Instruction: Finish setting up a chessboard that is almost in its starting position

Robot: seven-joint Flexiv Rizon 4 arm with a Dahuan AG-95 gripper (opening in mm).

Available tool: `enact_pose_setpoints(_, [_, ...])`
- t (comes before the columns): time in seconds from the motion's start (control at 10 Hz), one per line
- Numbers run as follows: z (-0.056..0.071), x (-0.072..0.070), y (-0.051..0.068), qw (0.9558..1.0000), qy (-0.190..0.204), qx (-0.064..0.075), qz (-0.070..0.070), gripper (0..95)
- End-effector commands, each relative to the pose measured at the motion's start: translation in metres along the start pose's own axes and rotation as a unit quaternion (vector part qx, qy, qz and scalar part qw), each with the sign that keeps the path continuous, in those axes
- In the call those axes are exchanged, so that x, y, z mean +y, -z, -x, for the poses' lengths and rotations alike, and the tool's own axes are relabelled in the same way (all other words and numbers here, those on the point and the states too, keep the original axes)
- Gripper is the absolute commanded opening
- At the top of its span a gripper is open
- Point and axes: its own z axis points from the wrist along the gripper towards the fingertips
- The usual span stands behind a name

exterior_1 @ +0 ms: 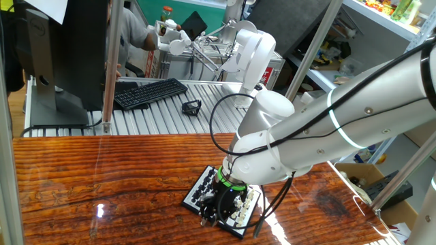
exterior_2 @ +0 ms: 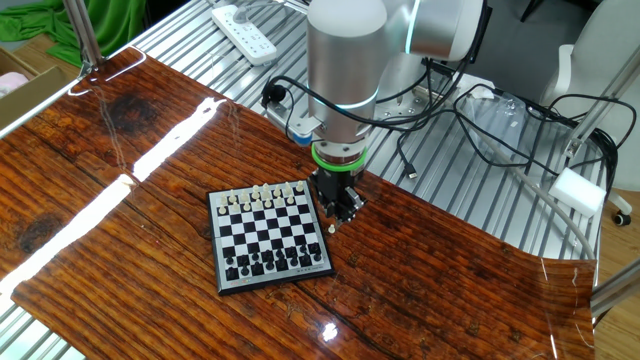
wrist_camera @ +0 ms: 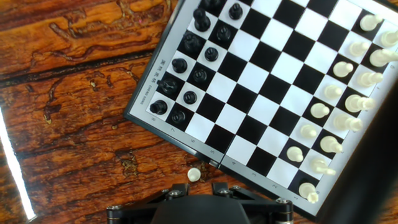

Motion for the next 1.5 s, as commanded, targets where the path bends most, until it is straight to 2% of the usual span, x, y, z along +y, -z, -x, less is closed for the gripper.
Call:
enact_pose_setpoints(0.1, [-0.0001,0.0002,0.0000,1.0000,0.000,0.001,0.002,19.0])
enact_pose_setpoints(1.0, [-0.0002,0.0004,-0.0019,1.0000,0.007,-0.001,0.005,19.0])
enact_pose_setpoints(1.5, [0.0013,0.0008,-0.0044,0.9999,0.005,-0.001,0.011,19.0])
